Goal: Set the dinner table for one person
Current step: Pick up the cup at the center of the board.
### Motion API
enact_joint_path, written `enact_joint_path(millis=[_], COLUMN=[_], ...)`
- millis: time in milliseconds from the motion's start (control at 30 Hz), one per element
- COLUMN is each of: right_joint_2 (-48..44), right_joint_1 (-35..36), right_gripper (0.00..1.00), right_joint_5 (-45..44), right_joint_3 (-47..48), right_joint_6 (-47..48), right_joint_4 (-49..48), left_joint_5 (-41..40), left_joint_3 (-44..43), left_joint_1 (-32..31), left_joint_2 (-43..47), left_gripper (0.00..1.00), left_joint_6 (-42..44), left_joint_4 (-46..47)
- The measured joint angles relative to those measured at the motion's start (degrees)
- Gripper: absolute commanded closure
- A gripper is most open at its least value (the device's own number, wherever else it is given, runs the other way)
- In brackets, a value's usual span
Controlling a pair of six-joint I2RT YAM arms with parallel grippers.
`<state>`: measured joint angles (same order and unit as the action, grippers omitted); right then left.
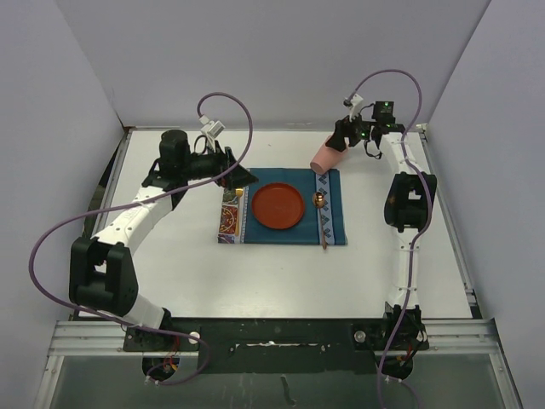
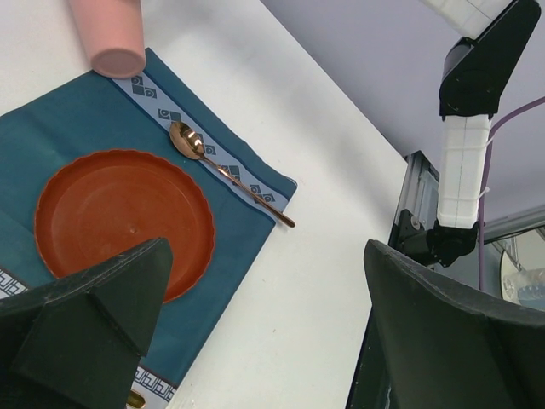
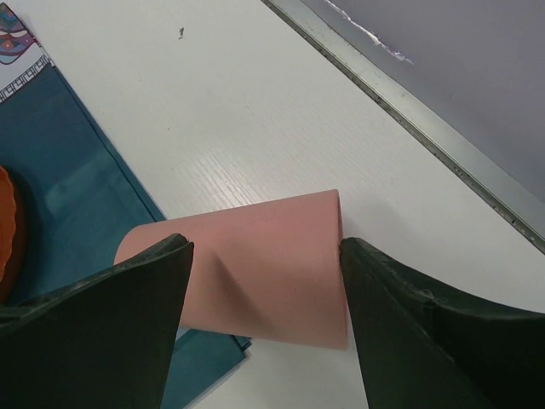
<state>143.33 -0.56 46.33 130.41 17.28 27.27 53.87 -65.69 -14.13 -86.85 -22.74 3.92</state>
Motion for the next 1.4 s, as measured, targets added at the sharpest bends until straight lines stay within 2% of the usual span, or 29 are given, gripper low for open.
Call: enact_joint_path(millis=[200,367,467,533,600,667,700,833,1067,1133,1300,1400], right_joint_2=[0.0,0.07,0.61,0.9,0.92,0.92,0.87,-0.72,-2.34,-4.68,-15.58,-20.15], right_joint_1=[-0.22,-0.22,-0.22,-0.22,-0.22,-0.22,-0.33,-0.42,0.52,1.7,6.93,10.91], right_gripper=[0.36,0.3,0.36,0.47,0.69,0.96,1.0,1.0,1.0,1.0,1.0,1.0], right_joint_5=[1.4,2.64,3.13,3.65,3.93,5.11,6.91,11.61,9.14,4.61,-17.81,-27.06], right_joint_3=[-0.92,-3.93,-4.02,-4.02,-4.02,-3.76,-3.28,-2.58,-2.93,-4.59,-17.22,-22.71], right_joint_6=[-1.51,-2.36,-2.73,-2.84,-2.99,-3.87,-6.21,-8.96,-5.22,-0.74,16.48,22.49], right_joint_4=[-2.25,-3.63,-4.24,-4.37,-4.55,-5.44,-6.1,-4.9,-3.48,-2.49,-2.49,-2.56], left_joint_5=[0.2,0.63,0.87,0.92,1.03,1.05,1.05,1.29,2.19,2.38,2.75,3.06], left_joint_3=[0.0,-0.59,-1.6,-2.12,-2.36,-2.4,-2.4,-2.4,-2.4,-2.4,-1.99,-0.31], left_joint_1=[0.0,0.0,0.0,0.0,0.0,0.0,0.0,0.0,0.0,0.0,0.0,0.0], left_joint_2=[-1.77,-2.75,-3.37,-3.54,-3.61,-3.61,-3.63,-4.07,-4.52,-4.52,-4.46,-4.04], left_gripper=[0.02,0.02,0.02,0.02,0.02,0.02,0.02,0.02,0.02,0.02,0.02,0.02], left_joint_6=[-1.07,-1.77,-2.14,-2.16,-2.16,-2.16,-2.16,-2.6,-4.63,-5.18,-5.88,-6.86], left_joint_4=[0.61,0.63,0.61,0.63,0.63,0.61,0.61,0.83,3.43,4.09,6.23,8.04])
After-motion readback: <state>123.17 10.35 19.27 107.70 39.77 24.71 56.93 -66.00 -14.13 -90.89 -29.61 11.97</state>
